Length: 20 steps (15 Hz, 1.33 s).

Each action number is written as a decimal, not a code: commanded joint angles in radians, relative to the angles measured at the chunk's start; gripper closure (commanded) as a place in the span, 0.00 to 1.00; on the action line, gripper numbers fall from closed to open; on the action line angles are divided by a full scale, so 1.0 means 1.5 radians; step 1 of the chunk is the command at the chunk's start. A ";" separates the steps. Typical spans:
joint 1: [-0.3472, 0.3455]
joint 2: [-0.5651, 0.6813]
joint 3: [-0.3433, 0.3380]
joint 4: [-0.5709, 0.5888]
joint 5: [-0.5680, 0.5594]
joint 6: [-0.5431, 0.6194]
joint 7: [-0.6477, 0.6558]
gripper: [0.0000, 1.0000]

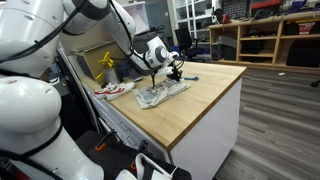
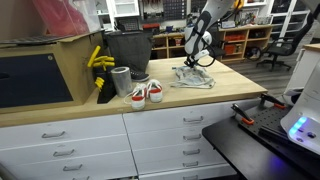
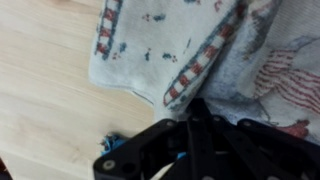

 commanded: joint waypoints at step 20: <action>-0.175 -0.287 0.055 -0.366 0.080 -0.192 -0.019 1.00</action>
